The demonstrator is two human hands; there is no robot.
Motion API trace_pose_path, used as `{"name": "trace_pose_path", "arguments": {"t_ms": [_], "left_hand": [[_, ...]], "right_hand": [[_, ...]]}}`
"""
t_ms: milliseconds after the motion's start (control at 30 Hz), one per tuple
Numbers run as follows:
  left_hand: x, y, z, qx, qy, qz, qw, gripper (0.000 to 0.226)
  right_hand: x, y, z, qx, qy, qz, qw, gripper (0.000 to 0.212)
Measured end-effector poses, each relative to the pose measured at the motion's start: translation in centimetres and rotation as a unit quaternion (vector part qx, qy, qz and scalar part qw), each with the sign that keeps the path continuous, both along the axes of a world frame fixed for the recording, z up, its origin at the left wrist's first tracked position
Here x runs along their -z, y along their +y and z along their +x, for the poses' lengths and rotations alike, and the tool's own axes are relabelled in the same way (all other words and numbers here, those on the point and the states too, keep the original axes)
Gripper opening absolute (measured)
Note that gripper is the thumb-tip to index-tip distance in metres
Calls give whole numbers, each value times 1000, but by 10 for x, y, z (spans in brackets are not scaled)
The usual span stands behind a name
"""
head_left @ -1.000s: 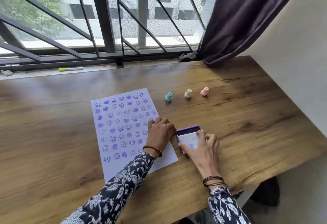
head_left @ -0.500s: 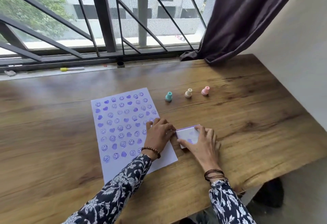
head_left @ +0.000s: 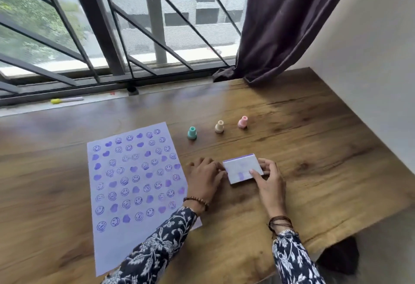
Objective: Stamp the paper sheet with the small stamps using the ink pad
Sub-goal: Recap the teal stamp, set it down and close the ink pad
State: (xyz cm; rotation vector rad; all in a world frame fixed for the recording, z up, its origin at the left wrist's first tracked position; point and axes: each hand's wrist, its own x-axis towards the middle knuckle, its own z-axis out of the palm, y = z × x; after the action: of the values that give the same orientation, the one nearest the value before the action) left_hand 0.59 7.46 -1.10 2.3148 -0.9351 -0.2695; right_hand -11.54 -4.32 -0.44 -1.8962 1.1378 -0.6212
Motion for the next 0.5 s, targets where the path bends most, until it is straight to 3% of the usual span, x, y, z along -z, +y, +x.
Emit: {"name": "trace_pose_path", "arguments": {"t_ms": [267, 500], "left_hand": [[-6, -94, 5, 19, 14, 25, 999, 26], [-1, -105, 7, -2, 1, 16, 1000, 27]], "right_hand": [[2, -90, 18, 24, -10, -7, 1000, 29], [3, -99, 22, 32, 0, -23, 999, 30]]}}
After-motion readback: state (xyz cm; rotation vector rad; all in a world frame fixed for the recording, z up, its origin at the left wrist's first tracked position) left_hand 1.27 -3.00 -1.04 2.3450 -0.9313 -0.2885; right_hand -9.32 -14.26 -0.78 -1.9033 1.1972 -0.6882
